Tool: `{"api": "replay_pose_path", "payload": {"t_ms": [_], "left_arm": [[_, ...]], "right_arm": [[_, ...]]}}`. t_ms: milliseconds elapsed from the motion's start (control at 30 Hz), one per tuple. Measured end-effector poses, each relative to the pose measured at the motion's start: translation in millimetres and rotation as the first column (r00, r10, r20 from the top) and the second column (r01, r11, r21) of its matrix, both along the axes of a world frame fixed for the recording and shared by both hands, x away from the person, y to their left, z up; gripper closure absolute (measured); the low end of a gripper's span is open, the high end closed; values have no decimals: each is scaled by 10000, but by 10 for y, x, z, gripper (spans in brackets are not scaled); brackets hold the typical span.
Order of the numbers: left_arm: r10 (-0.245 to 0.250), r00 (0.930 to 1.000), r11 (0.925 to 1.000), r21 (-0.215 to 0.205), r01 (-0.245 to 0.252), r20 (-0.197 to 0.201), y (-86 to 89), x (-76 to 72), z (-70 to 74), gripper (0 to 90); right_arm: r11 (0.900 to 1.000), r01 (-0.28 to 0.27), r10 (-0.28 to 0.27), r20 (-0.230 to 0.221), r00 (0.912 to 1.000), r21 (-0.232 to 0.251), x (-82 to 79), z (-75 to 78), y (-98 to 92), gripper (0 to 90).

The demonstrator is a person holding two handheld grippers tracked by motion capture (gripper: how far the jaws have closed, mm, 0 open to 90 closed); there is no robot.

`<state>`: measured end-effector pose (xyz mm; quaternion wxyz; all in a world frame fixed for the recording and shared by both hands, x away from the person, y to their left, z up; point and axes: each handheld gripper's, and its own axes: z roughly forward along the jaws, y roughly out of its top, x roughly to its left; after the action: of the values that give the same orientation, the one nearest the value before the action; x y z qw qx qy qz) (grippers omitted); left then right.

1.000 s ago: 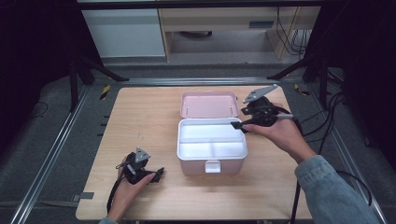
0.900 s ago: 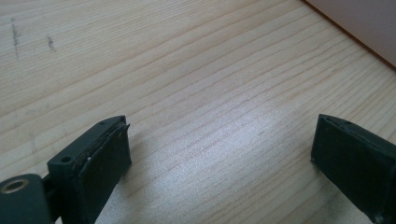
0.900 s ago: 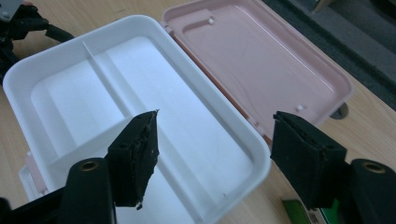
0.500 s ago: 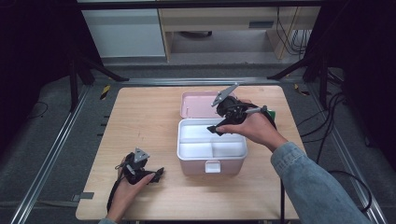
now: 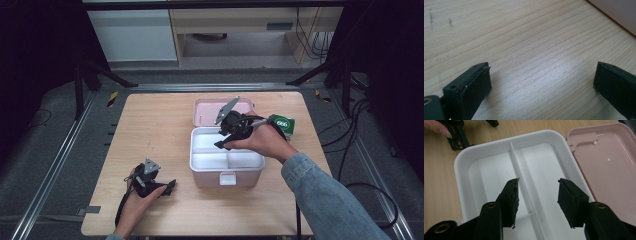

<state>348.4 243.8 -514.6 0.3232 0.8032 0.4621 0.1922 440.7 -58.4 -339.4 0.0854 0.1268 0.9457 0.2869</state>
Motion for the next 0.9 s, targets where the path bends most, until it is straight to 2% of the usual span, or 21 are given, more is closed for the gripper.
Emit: {"api": "replay_pose_path", "payload": {"t_ms": [500,767,900], "left_arm": [[10,10000,10000,-23,-10,14,-6,2,-2,1],[6,10000,10000,-23,-6,17,-8,1,-2,1],[-5,10000,10000,-25,5,17,-8,2,-2,1]], "right_arm": [[9970,-653,650,-96,9978,-413,-21,-91,142,628],[9912,-958,939,-246,9953,-917,19,-178,144,687],[9844,-1209,1167,-394,9924,-1277,42,-229,145,705]]}}
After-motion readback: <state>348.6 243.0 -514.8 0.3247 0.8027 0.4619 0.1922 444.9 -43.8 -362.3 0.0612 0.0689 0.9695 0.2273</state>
